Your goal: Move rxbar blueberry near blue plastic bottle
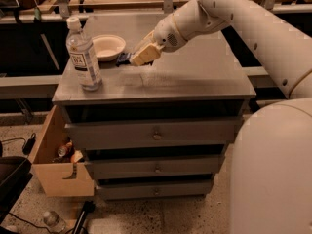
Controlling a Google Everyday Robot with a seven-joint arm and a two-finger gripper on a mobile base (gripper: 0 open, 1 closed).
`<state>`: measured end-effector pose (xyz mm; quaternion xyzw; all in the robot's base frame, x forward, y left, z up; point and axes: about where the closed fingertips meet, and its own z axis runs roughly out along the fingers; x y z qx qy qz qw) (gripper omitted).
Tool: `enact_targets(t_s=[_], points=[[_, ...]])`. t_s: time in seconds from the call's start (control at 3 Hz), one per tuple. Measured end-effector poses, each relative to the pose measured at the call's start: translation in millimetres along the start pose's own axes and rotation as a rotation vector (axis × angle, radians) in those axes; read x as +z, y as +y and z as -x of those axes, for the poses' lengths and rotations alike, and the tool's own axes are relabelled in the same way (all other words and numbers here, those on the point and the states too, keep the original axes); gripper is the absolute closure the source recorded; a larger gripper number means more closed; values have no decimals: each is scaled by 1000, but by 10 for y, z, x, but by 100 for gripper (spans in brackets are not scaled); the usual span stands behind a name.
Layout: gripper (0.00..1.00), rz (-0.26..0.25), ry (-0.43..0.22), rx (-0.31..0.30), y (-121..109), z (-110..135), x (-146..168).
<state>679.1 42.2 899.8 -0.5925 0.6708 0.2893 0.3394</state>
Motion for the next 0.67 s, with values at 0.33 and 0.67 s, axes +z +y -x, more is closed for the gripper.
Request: enact_targets(t_s=[0.33,0.67], points=[[0,9,1,0,10,2,53],[0,9,1,0,10,3,54]])
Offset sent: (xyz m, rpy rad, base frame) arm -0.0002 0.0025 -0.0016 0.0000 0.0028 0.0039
